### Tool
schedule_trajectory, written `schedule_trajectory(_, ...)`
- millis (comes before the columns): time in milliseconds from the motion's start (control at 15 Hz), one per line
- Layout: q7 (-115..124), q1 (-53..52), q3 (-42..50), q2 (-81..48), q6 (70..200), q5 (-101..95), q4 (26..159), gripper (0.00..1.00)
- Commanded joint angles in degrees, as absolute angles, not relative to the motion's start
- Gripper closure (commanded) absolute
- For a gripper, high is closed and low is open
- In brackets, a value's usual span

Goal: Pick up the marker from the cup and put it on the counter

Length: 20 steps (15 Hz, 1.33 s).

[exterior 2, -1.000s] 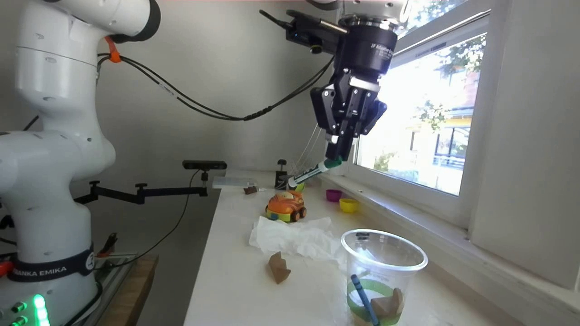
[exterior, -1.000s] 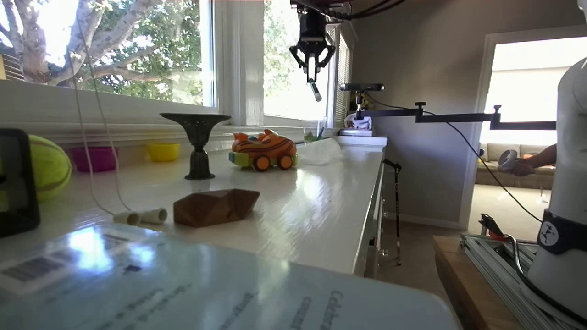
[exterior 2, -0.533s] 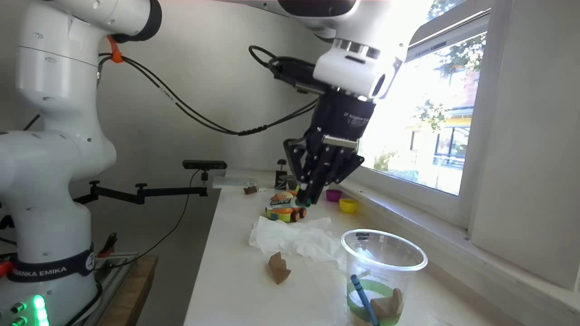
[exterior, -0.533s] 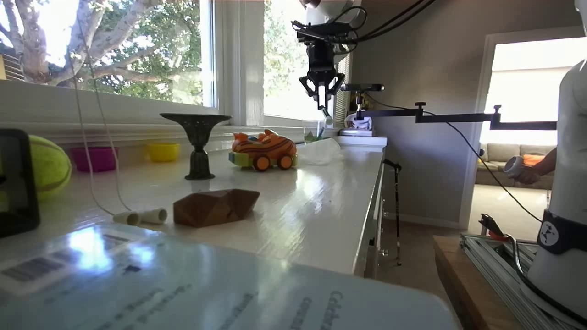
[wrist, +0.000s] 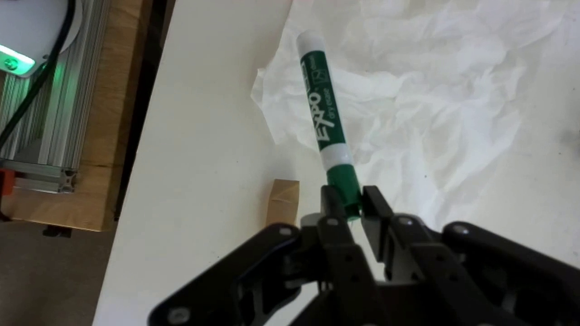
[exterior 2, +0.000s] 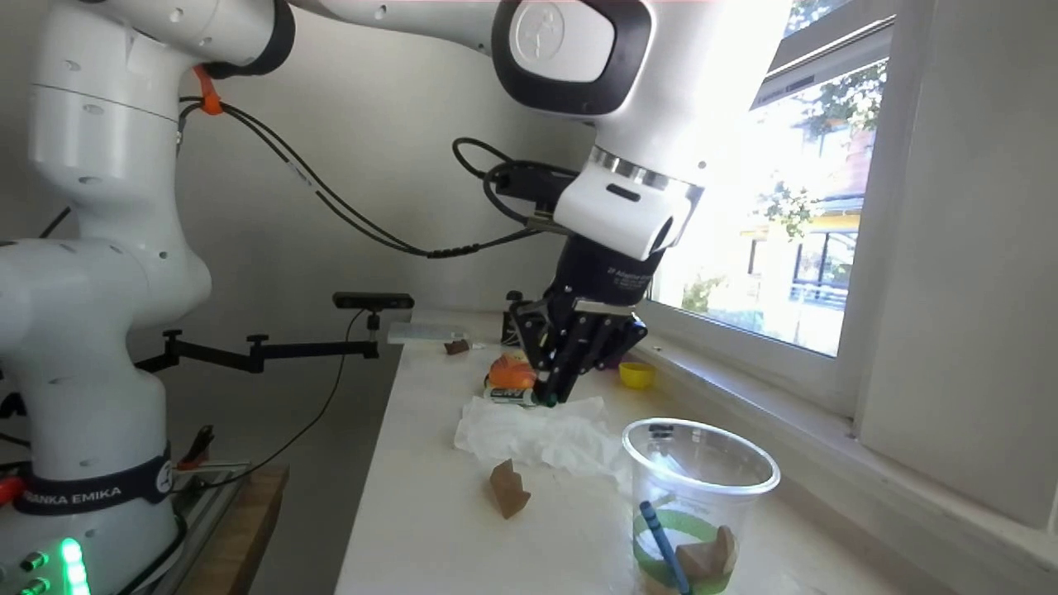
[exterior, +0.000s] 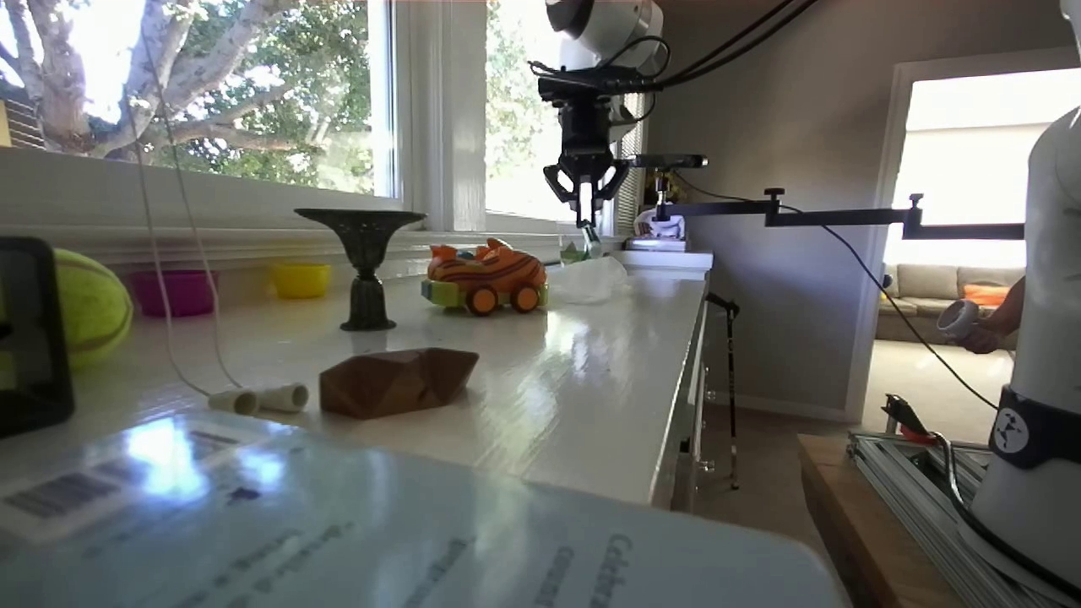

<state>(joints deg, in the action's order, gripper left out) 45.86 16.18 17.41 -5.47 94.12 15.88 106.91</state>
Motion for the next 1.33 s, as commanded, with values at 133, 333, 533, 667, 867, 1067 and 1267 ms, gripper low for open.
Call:
schedule_trajectory(133, 48.3, 15.1, 16.3, -3.2, 100.1, 18.9, 112.6, 0.96)
schedule_trajectory(333, 49.8, 14.8, 15.7, -3.6, 101.7, 22.0, 114.4, 0.96)
schedule_trajectory(533, 50.6, 14.6, 15.5, -3.9, 102.7, 23.8, 116.0, 0.96)
schedule_trajectory(667, 51.0, 14.5, 15.4, -3.9, 103.0, 24.1, 117.0, 0.96)
schedule_trajectory(867, 51.3, 14.6, 15.6, -4.2, 102.5, 23.5, 117.2, 0.56)
schedule_trajectory(1067, 52.1, 14.3, 15.4, -4.1, 102.3, 21.9, 115.7, 0.36)
schedule_trajectory(1267, 49.6, 13.3, 14.5, -2.9, 98.2, 17.1, 112.0, 0.14)
